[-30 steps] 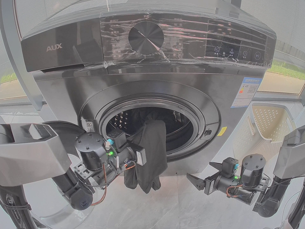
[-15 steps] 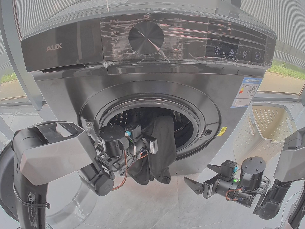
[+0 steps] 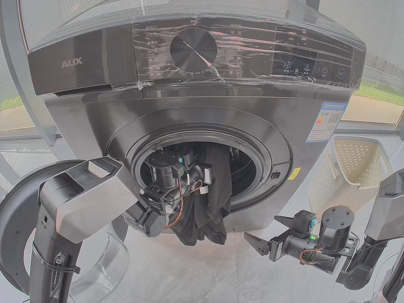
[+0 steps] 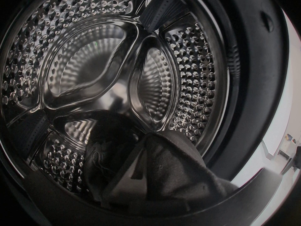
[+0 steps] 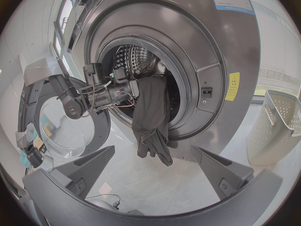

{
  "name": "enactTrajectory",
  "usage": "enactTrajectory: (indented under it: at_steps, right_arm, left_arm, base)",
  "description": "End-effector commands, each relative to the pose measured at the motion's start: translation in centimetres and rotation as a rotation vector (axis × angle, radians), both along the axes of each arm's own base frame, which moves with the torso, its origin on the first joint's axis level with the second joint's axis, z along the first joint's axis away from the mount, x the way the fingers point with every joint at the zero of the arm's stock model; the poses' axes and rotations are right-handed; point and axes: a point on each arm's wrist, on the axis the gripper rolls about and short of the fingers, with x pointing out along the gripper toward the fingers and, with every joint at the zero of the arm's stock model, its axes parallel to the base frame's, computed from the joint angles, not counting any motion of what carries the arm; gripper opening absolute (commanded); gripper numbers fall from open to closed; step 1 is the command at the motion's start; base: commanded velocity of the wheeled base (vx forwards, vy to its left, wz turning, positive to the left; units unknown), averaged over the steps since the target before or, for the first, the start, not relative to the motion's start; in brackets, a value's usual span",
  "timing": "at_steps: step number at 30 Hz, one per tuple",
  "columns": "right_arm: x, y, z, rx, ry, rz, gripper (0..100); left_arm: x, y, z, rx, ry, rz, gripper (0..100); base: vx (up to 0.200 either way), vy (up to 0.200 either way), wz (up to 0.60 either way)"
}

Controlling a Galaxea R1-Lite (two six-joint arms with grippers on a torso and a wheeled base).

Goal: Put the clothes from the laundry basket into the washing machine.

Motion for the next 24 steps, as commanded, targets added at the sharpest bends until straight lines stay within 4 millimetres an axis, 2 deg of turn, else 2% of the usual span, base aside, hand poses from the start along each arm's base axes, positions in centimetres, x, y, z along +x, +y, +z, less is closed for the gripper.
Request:
enactTrajectory:
  at_steps: [1,10,17,23,24]
  right_arm:
    - [0.0,0.0,0.0,0.001,0.002,0.000,100]
    - [0.1,0.0,-0.1,0.000,0.003,-0.001,100]
    - [0.0,0.1,-0.1,-0.001,0.005,0.000,100]
    - [0.0,0.1,-0.2,-0.002,0.006,0.000,100]
    - [0.0,0.1,-0.2,-0.002,0.006,0.000,100]
  left_arm:
    - [2.3,-1.0,-2.5,0.005,0.012,0.028,0]
    - [5.6,-2.1,-2.6,-0.014,0.012,0.088,0]
    - [9.5,-0.2,-0.6,-0.076,-0.050,0.235,0]
    - [9.7,0.4,0.3,-0.089,-0.048,0.250,0]
    - [9.7,0.4,0.3,-0.088,-0.047,0.250,100]
  base:
    - [0.000,0.000,0.00]
    - [0.000,0.000,0.00]
    - [0.000,0.000,0.00]
    - [0.000,0.000,0.00]
    - [0.000,0.000,0.00]
